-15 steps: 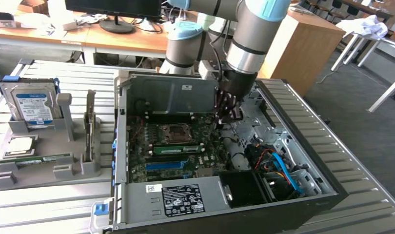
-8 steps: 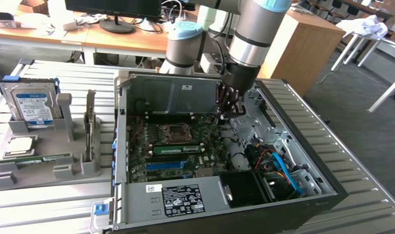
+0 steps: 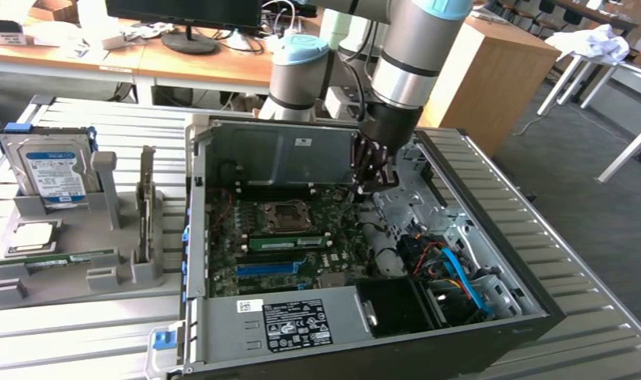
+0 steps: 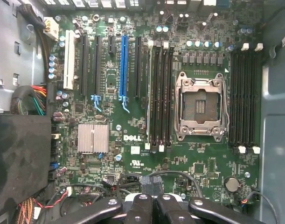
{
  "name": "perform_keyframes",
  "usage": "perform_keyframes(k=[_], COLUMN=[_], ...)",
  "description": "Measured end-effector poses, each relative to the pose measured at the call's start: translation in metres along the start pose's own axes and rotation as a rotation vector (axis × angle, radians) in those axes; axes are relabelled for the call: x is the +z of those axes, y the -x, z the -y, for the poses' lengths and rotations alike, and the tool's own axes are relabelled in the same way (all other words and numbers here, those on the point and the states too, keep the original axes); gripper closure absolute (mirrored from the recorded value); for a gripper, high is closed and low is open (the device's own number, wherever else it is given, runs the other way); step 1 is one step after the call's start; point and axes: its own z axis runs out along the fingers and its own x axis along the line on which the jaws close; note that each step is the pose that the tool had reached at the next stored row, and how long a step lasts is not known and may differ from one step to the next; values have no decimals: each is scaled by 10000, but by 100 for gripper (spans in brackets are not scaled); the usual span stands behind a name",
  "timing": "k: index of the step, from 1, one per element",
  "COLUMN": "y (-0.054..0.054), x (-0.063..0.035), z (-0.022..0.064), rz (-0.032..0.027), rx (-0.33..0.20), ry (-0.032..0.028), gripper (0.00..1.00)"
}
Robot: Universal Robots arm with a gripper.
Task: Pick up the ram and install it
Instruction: 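Press down the ram until it locks into place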
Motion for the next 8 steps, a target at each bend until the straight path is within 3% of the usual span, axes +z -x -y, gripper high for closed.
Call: perform_keyframes(k=[8], y=[2], x=[75], z=[-75], rz=[-1], rx=[0], ry=[0], gripper=[90])
